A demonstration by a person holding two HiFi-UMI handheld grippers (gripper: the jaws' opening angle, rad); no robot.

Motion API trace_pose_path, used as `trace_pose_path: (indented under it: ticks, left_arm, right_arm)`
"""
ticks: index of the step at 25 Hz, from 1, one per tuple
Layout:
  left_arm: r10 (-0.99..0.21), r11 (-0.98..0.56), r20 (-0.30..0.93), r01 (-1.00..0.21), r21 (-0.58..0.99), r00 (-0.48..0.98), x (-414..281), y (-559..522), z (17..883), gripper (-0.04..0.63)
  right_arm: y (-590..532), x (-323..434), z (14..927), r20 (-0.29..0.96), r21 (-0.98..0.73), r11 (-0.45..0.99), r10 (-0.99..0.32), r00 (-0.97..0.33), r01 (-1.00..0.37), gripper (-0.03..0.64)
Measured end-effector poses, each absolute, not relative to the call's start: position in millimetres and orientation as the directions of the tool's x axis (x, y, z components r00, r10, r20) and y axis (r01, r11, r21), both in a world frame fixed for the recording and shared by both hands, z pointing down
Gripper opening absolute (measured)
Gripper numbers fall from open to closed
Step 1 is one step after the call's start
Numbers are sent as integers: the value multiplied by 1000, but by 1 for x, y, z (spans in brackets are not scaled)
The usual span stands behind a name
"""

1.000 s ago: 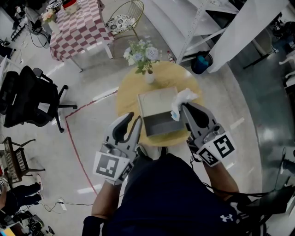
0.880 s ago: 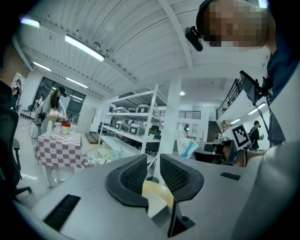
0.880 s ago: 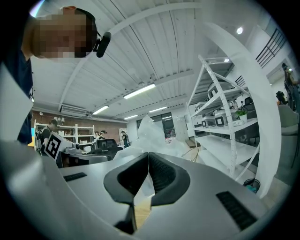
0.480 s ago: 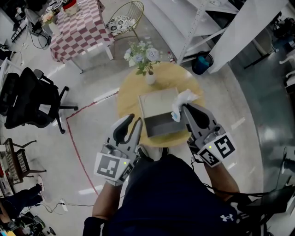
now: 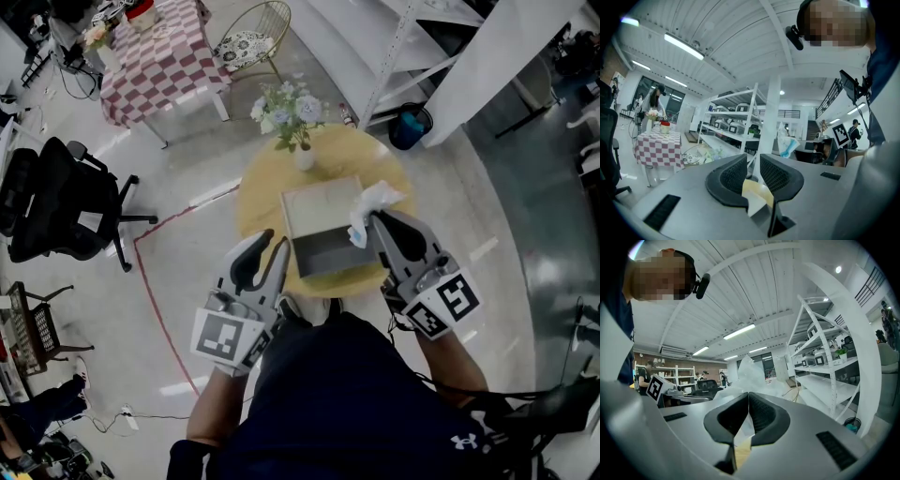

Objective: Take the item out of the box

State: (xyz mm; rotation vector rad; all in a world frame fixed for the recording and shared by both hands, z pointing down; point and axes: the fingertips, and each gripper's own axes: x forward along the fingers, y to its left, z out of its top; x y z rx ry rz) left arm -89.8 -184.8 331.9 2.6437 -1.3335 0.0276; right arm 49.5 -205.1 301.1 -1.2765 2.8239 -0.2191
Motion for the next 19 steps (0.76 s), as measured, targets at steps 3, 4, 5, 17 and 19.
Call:
trace_pose_path:
  ticks: [3,4,5,17,19]
  left_arm:
    - [-802,-573,82,-800,177,592,-89,-186,327,97]
    - [-802,-573,81,-800,176,592,-89,-187,326,97]
    - [-801,-575,83,-800,173,593,-89,-187,327,97]
    - [-801,-572,87,-799,186,593,-91,-188,328,97]
    - [-803,-567,84,-800,198,590,-91,-189,327,97]
  right_arm:
    - [-205,49,301,27,-145,652,-749,-661,-744,14]
    - [-205,49,300,28,-146,652,-749,-662,-744,14]
    - [-206,49,300,28,-146,652,-749,-662,-744,14]
    - [-207,48,300,35,-146,651,-750,-661,-745,14]
    - [-208,48,300,35,-145,650,-750,-660,-746,14]
